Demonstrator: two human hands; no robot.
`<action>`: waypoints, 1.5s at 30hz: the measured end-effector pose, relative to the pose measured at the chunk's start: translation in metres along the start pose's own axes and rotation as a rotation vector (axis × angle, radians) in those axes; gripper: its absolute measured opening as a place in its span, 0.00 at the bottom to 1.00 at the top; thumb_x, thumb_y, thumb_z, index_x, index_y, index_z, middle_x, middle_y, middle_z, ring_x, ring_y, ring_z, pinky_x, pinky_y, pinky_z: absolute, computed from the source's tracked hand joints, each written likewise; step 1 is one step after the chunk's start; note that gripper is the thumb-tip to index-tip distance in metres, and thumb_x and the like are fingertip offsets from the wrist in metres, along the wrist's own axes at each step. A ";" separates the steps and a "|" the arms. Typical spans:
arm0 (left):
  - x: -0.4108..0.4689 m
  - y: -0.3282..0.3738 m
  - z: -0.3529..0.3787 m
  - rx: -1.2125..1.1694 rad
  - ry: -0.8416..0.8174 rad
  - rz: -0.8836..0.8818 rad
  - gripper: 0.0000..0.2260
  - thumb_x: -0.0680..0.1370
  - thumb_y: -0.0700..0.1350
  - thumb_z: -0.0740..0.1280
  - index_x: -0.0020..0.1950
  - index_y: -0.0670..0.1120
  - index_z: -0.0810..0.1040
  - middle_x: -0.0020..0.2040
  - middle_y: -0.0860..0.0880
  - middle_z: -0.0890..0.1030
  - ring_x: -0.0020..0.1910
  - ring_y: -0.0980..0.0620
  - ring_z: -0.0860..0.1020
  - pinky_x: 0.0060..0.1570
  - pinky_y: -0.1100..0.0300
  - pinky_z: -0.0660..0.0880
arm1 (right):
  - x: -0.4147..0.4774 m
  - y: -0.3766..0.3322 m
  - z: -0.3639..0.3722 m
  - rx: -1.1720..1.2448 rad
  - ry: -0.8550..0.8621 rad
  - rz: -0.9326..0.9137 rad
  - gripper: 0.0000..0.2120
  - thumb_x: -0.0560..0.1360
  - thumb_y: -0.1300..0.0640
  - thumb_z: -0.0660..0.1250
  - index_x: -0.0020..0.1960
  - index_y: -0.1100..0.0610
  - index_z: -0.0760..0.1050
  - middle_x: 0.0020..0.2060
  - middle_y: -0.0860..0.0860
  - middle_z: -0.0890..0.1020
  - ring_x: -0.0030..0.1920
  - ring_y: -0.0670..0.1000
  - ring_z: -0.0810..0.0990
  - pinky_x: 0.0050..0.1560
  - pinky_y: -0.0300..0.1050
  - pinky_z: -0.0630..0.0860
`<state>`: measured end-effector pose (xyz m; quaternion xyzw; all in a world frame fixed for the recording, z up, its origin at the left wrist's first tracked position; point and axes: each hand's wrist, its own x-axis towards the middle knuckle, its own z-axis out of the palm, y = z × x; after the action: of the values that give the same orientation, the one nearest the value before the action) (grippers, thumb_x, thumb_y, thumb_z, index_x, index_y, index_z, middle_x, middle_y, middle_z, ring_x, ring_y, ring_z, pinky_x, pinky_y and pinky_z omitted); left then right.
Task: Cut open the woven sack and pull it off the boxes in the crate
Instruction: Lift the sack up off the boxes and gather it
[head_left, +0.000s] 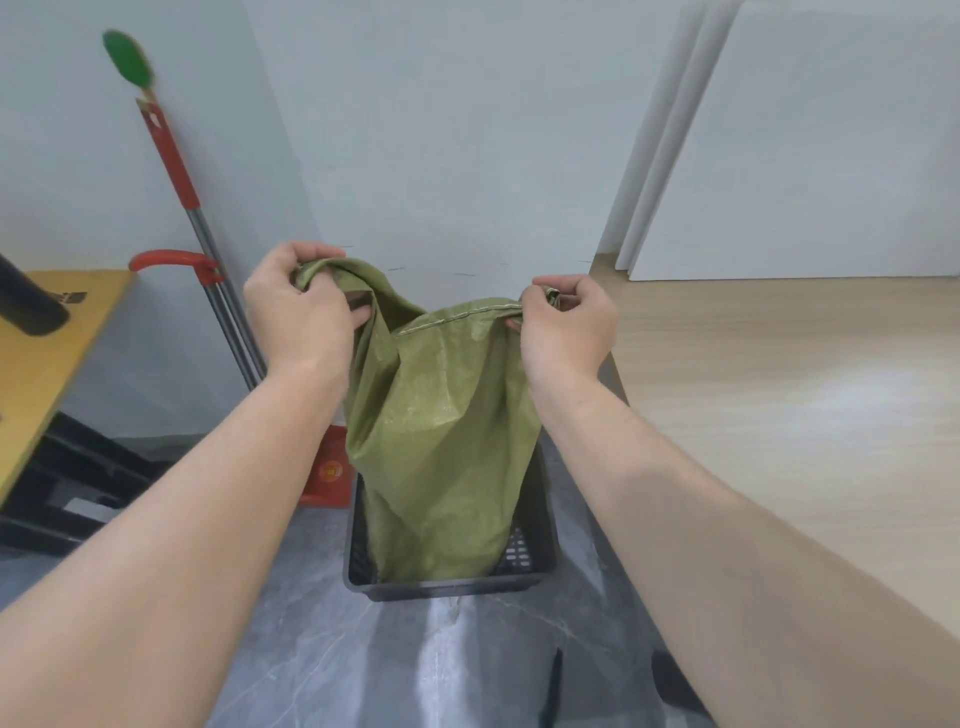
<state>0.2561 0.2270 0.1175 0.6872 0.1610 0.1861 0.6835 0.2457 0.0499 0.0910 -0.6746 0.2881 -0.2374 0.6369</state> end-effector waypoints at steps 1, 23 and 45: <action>0.001 0.005 0.003 -0.018 -0.007 0.005 0.16 0.79 0.32 0.58 0.44 0.48 0.80 0.48 0.39 0.84 0.44 0.43 0.88 0.39 0.54 0.85 | 0.000 -0.004 0.003 0.014 0.011 -0.013 0.08 0.73 0.63 0.69 0.43 0.50 0.80 0.41 0.52 0.82 0.32 0.50 0.85 0.40 0.53 0.85; 0.037 0.094 -0.010 -0.079 -0.050 0.084 0.15 0.80 0.32 0.61 0.45 0.48 0.82 0.52 0.37 0.85 0.49 0.43 0.87 0.49 0.52 0.85 | 0.015 -0.103 0.010 0.100 0.051 -0.177 0.07 0.70 0.58 0.68 0.42 0.46 0.79 0.39 0.47 0.82 0.42 0.57 0.85 0.46 0.56 0.83; 0.034 0.202 -0.043 0.120 -0.196 0.187 0.11 0.80 0.35 0.67 0.48 0.50 0.83 0.48 0.44 0.85 0.52 0.44 0.85 0.60 0.49 0.81 | 0.006 -0.205 -0.024 -0.161 -0.088 -0.481 0.10 0.77 0.60 0.62 0.47 0.46 0.74 0.44 0.47 0.81 0.43 0.48 0.79 0.43 0.41 0.74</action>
<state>0.2587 0.2779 0.3200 0.7537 0.0393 0.1710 0.6334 0.2518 0.0333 0.2969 -0.7819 0.1094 -0.3286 0.5184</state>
